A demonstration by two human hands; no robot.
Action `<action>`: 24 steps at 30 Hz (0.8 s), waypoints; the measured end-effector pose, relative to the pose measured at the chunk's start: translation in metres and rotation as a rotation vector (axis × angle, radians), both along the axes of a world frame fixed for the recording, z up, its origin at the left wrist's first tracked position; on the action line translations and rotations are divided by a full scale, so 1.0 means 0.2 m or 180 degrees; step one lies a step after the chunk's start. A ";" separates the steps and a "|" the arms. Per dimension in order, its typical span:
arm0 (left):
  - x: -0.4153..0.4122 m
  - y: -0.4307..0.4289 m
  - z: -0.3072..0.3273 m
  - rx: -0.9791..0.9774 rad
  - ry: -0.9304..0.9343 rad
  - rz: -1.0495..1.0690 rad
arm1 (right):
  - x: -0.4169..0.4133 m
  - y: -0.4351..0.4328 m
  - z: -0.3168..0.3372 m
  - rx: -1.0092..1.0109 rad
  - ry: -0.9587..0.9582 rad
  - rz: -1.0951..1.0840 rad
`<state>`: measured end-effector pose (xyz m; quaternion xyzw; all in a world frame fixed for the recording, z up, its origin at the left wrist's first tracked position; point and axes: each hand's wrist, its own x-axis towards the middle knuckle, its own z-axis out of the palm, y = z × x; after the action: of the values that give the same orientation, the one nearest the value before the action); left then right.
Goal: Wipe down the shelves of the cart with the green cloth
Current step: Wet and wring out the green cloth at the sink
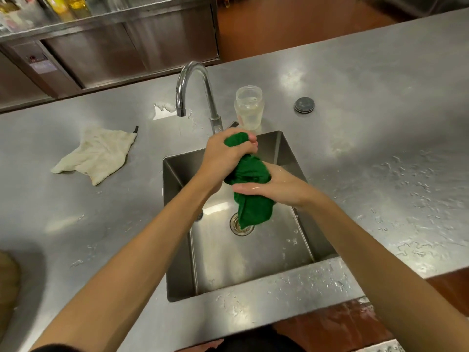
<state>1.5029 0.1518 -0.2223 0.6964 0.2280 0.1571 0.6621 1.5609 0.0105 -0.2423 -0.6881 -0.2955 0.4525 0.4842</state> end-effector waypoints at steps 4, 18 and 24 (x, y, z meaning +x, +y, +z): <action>-0.06 0.00 -0.02 -0.0296 0.0167 -0.0012 | -0.06 -0.13 0.04 0.0045 -0.0502 -0.0605; -0.30 -0.38 -0.03 0.1819 -0.0712 -0.1993 | -0.54 -0.69 0.18 0.0060 -0.1739 -0.2290; -0.30 -0.69 0.01 0.1539 -0.1018 -0.2479 | -0.72 -1.03 0.28 -0.0029 -0.2116 -0.2902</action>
<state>1.4422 0.0145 -0.2205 0.8310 -0.1973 0.0511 0.5177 1.4177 -0.1962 -0.1865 -0.8538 -0.1030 -0.0424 0.5086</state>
